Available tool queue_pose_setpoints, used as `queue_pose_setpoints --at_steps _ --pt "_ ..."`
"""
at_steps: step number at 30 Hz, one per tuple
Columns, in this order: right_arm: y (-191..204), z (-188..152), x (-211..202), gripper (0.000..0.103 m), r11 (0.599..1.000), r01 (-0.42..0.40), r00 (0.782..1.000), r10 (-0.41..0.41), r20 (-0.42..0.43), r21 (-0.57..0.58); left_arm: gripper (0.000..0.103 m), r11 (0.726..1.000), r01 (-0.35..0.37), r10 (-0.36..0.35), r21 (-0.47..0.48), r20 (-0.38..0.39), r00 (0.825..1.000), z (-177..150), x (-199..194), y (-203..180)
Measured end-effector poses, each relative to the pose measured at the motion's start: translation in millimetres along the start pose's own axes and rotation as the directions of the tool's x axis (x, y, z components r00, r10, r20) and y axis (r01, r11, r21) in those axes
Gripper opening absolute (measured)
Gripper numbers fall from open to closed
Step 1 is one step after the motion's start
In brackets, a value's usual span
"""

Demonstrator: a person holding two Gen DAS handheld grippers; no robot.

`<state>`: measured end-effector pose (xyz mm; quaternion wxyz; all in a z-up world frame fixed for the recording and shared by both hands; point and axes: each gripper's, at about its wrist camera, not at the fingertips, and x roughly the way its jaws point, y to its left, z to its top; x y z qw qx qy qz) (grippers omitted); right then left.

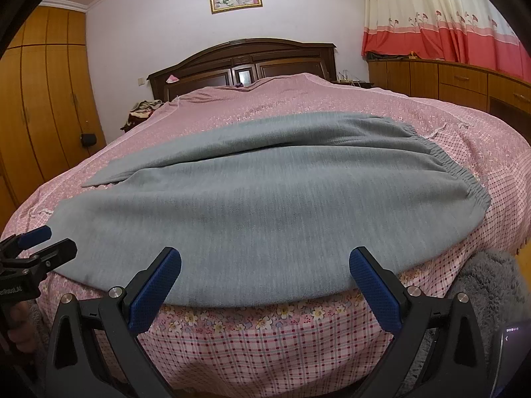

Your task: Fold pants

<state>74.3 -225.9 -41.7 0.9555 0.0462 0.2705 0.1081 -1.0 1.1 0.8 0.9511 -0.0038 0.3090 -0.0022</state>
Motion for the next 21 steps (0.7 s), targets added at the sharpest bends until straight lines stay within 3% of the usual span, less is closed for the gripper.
queue_pose_setpoints --at_steps 21 --pt "-5.2 5.0 0.8 0.103 1.0 0.001 1.0 -0.001 -0.011 0.01 0.103 1.0 0.0 0.0 0.008 -0.013 1.0 -2.6 7.9 -1.5"
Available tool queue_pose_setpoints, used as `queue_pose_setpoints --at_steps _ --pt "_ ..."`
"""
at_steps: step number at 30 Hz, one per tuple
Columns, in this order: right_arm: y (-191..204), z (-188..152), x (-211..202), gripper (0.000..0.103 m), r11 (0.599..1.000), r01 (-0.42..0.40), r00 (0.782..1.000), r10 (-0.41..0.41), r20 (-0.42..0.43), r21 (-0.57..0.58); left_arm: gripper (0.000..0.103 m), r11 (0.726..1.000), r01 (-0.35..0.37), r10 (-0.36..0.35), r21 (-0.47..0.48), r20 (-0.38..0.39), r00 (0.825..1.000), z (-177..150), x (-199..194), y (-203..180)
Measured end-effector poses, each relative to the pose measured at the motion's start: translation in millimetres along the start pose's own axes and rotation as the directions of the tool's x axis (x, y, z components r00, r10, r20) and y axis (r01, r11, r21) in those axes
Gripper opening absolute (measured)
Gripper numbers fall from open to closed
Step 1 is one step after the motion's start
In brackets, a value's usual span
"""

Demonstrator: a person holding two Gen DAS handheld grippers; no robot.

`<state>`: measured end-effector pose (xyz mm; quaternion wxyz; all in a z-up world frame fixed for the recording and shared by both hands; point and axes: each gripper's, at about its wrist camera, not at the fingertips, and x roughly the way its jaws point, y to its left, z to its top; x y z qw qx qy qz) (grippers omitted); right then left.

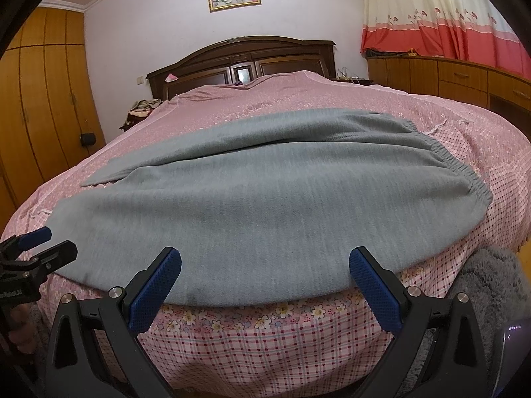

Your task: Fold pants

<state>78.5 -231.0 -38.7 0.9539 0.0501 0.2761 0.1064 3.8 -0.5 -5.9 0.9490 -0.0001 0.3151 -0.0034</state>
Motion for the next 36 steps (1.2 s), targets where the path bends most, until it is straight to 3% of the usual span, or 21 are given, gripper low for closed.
queue_pose_setpoints --at_steps 16,36 --pt "13 0 -4 0.103 0.998 0.006 1.0 -0.005 0.012 -0.058 0.103 1.0 0.008 -0.008 -0.004 0.0 1.0 0 0 0" --pt "6 1 -1 0.103 1.0 0.005 1.0 -0.005 -0.003 -0.025 0.103 1.0 0.015 -0.015 -0.001 0.005 1.0 0 -3 -1"
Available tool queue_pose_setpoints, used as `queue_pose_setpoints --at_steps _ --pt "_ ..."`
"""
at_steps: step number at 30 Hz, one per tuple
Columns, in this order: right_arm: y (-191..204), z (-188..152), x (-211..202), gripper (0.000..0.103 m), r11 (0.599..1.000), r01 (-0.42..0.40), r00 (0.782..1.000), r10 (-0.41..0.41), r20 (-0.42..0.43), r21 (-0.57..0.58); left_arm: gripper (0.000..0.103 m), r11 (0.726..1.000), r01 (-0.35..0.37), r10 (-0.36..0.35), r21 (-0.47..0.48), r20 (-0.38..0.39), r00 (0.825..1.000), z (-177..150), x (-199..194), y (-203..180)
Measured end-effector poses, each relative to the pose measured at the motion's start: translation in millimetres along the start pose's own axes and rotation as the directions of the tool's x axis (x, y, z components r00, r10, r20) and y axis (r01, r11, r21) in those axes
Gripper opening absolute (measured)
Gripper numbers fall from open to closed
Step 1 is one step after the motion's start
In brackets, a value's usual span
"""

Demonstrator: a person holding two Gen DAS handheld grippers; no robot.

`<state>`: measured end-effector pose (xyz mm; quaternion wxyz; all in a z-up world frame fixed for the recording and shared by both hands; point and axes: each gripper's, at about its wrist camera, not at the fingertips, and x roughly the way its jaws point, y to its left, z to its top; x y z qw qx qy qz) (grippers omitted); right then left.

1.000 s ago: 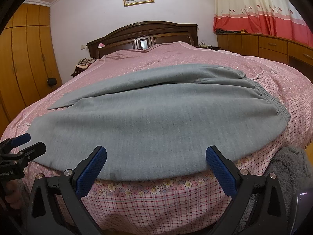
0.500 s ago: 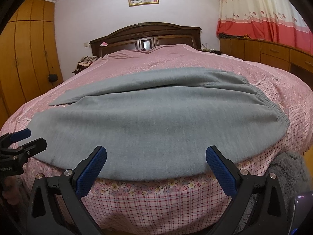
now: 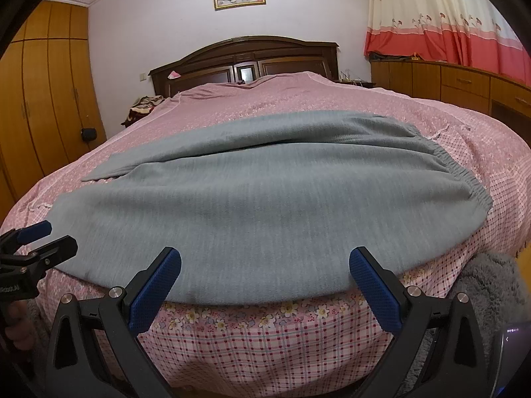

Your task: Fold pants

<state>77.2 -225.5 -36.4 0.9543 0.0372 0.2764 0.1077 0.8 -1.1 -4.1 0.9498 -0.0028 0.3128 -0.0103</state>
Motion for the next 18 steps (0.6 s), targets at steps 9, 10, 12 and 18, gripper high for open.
queue_pose_setpoints --at_steps 9,10,12,18 --pt "0 30 -3 0.103 1.0 -0.007 0.997 0.009 -0.079 0.026 0.103 0.999 0.029 -0.029 0.019 0.001 1.0 12 -5 -5" --pt "1 40 -6 0.103 1.0 -0.014 0.996 0.016 -0.083 0.015 0.103 0.998 0.06 -0.06 0.027 0.003 0.998 18 -7 -5" --pt "-2 68 -19 0.103 0.998 -0.065 0.997 0.064 -0.052 -0.008 0.103 0.992 0.111 -0.111 0.053 0.011 0.994 32 -9 -5" --pt "-15 162 13 0.103 0.888 -0.228 0.957 0.128 -0.262 -0.4 0.103 0.943 0.098 -0.13 0.317 0.082 0.988 106 -8 -11"
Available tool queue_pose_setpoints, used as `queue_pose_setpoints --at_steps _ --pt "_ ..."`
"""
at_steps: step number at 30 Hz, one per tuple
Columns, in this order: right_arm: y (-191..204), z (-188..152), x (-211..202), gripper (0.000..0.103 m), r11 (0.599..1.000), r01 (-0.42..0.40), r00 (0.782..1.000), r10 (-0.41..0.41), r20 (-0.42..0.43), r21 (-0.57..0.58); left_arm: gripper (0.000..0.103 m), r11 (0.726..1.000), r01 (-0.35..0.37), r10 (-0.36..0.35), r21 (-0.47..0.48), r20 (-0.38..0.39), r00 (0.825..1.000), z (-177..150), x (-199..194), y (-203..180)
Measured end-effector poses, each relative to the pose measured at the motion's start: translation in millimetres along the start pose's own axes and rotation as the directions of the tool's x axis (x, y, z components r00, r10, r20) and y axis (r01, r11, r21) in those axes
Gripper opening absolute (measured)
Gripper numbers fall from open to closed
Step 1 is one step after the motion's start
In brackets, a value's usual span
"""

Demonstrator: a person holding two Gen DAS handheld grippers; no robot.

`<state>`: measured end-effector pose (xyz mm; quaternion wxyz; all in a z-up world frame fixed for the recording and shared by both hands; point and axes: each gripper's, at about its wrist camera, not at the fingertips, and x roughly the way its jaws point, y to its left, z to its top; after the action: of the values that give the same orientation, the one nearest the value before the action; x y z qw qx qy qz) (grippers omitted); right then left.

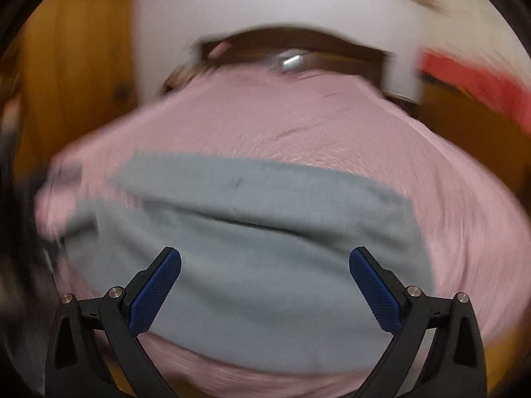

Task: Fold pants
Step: 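Grasp the sweatpants leg edge with the left tool while the right tool grasps beside it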

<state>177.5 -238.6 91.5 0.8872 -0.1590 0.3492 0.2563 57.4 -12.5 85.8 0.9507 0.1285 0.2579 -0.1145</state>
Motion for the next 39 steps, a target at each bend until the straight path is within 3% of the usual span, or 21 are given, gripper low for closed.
queue_pose_setpoints --at_steps 2,5,7,10,11,12,14,18,23,24,26,29,30,31,32,33,35,36,37,38,39 --pt "-22 23 15 0.103 0.985 -0.126 0.992 0.121 -0.046 -0.116 0.103 0.996 0.043 -0.044 0.074 0.008 0.999 24 12 10" --pt "-45 57 38 0.103 0.922 -0.292 0.956 0.271 -0.116 -0.256 0.103 0.974 0.099 -0.093 0.202 -0.039 0.995 52 42 22" --pt "-55 84 61 0.099 0.856 -0.389 0.919 0.338 -0.202 -0.341 0.103 0.943 0.17 -0.143 0.287 -0.113 0.983 71 74 30" --pt "-62 117 102 0.094 0.758 -0.516 0.849 0.393 -0.353 -0.398 0.103 0.897 0.3 -0.234 0.325 -0.228 0.945 97 121 43" --pt "-64 126 118 0.094 0.738 -0.553 0.821 0.406 -0.4 -0.386 0.102 0.887 0.338 -0.261 0.315 -0.261 0.929 103 134 47" --pt "-66 135 137 0.093 0.712 -0.602 0.78 0.43 -0.454 -0.361 0.102 0.869 0.395 -0.303 0.298 -0.311 0.901 109 151 52" --pt "-66 147 175 0.091 0.679 -0.654 0.724 0.436 -0.534 -0.333 0.1 0.831 0.492 -0.375 0.258 -0.393 0.839 115 187 60" --pt "-74 148 228 0.079 0.636 -0.714 0.635 0.413 -0.654 -0.292 0.08 0.783 0.582 -0.407 0.221 -0.525 0.747 113 244 81" --pt "-97 149 269 0.077 0.647 -0.717 0.595 0.375 -0.711 -0.259 0.051 0.743 0.624 -0.346 0.242 -0.659 0.668 90 298 94" --pt "-101 149 274 0.077 0.65 -0.718 0.588 0.375 -0.717 -0.249 0.051 0.733 0.648 -0.373 0.207 -0.673 0.638 88 305 100" --pt "-106 146 281 0.077 0.644 -0.732 0.555 0.374 -0.743 -0.223 0.051 0.72 0.675 -0.411 0.161 -0.684 0.602 86 312 107" --pt "-107 141 294 0.075 0.645 -0.749 0.5 0.399 -0.768 -0.153 0.05 0.7 0.699 -0.433 0.144 -0.693 0.576 84 315 113" --pt "-109 143 298 0.06 0.65 -0.748 0.492 0.409 -0.768 -0.133 0.043 0.704 0.698 -0.435 0.133 -0.695 0.572 83 317 113" --pt "-113 146 298 0.026 0.649 -0.75 0.487 0.417 -0.768 -0.123 0.036 0.715 0.688 -0.434 0.121 -0.695 0.573 84 319 116" --pt "-113 146 292 0.006 0.628 -0.77 0.469 0.433 -0.77 -0.115 0.016 0.722 0.685 -0.444 0.095 -0.696 0.564 87 320 120" --pt "-113 147 286 0.004 0.626 -0.768 0.481 0.424 -0.767 -0.136 0.002 0.721 0.689 -0.458 0.071 -0.697 0.552 89 318 125" --pt "-112 149 271 0.004 0.634 -0.755 0.51 0.406 -0.759 -0.168 0.002 0.728 0.682 -0.459 0.073 -0.687 0.563 96 311 136" --pt "-110 150 259 0.004 0.64 -0.742 0.536 0.388 -0.75 -0.199 0.002 0.735 0.675 -0.461 0.061 -0.685 0.564 98 304 139" --pt "-107 150 247 0.004 0.648 -0.728 0.56 0.371 -0.741 -0.226 0.002 0.74 0.67 -0.458 0.065 -0.68 0.572 98 297 140" --pt "-103 153 230 0.004 0.663 -0.694 0.61 0.332 -0.72 -0.282 0.002 0.752 0.653 -0.44 0.095 -0.665 0.604 101 285 141" --pt "-98 154 219 0.004 0.669 -0.673 0.637 0.307 -0.707 -0.315 0.002 0.76 0.642 -0.433 0.103 -0.656 0.618 102 278 141"
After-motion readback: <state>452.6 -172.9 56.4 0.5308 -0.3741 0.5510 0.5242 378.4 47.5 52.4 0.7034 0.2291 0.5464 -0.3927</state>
